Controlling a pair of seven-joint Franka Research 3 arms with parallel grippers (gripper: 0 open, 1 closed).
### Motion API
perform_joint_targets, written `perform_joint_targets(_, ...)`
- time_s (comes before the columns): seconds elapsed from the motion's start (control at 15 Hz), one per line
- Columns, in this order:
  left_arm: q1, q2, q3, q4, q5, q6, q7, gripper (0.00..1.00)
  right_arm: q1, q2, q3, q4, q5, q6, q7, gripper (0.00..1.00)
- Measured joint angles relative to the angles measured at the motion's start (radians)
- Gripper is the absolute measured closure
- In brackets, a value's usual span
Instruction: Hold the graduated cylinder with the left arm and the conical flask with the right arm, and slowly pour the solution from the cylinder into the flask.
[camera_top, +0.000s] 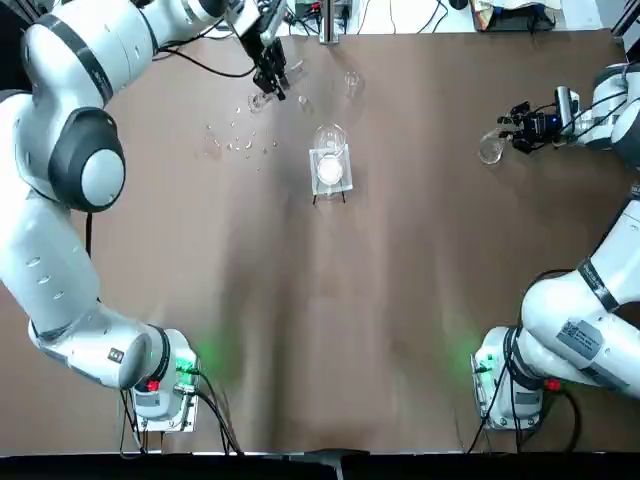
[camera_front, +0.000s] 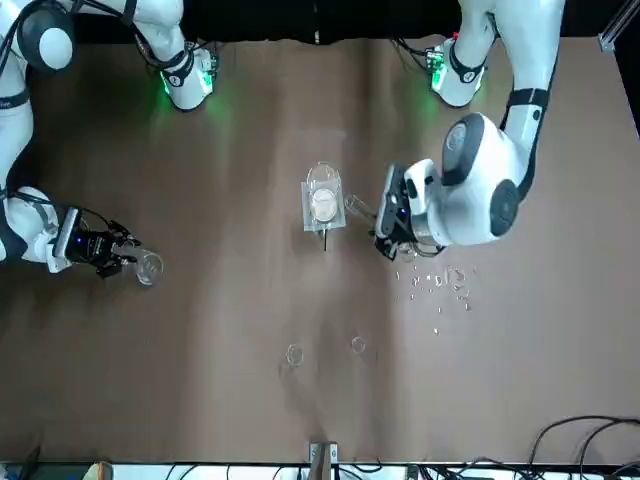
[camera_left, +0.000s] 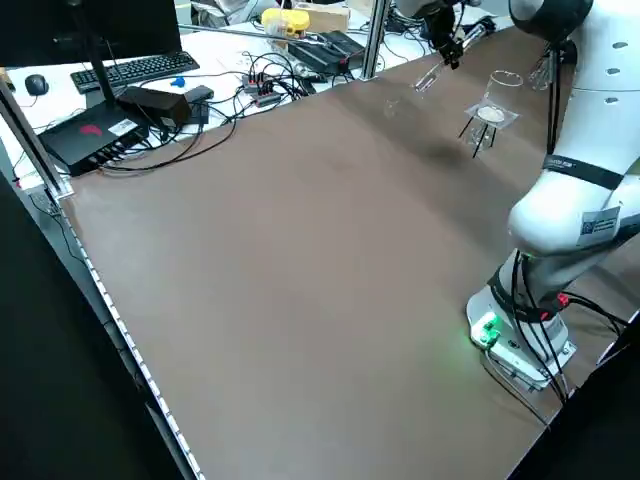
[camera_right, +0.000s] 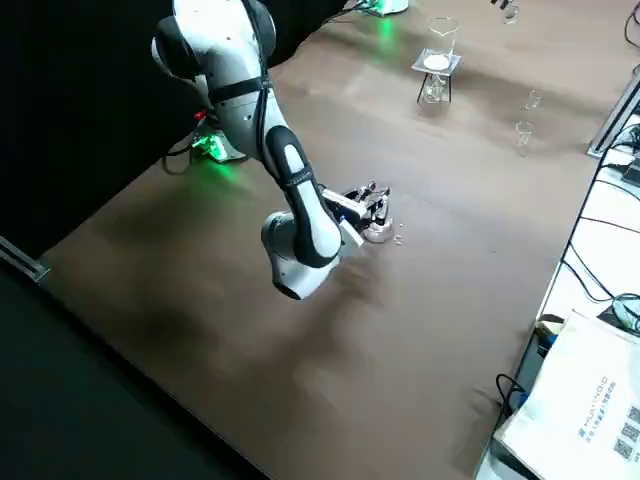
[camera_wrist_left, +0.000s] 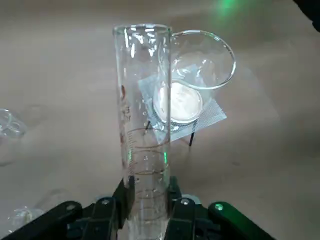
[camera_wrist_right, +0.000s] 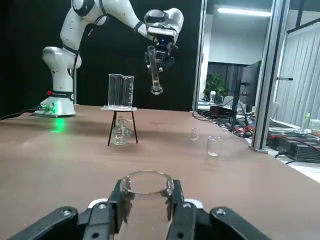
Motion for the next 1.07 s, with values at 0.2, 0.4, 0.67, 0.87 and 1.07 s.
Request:
perform_joint_targets(0.2, -0.043, -0.011, 0.000, 0.000, 0.079, 0.003, -0.070, 0.66, 0.001, -0.005, 0.000, 0.022, 0.000, -0.005, 0.036, 0.61)
perform_joint_targets(0.4, -0.078, -0.027, 0.000, 0.000, 0.156, 0.004, -0.103, 0.66, 0.003, -0.008, 0.001, 0.052, 0.000, -0.023, 0.078, 0.61)
perform_joint_targets(0.67, -0.114, -0.034, 0.000, -0.001, 0.214, 0.004, -0.161, 0.66, 0.010, -0.043, 0.002, 0.083, -0.019, -0.031, 0.088, 0.61)
perform_joint_targets(0.87, -0.149, -0.034, 0.000, -0.003, 0.263, 0.004, -0.198, 0.66, 0.017, -0.081, 0.003, 0.088, -0.036, -0.032, 0.094, 0.61)
perform_joint_targets(1.07, -0.187, -0.034, 0.000, -0.003, 0.335, 0.005, -0.264, 0.66, 0.030, -0.152, 0.005, 0.108, -0.080, -0.033, 0.095, 0.61)
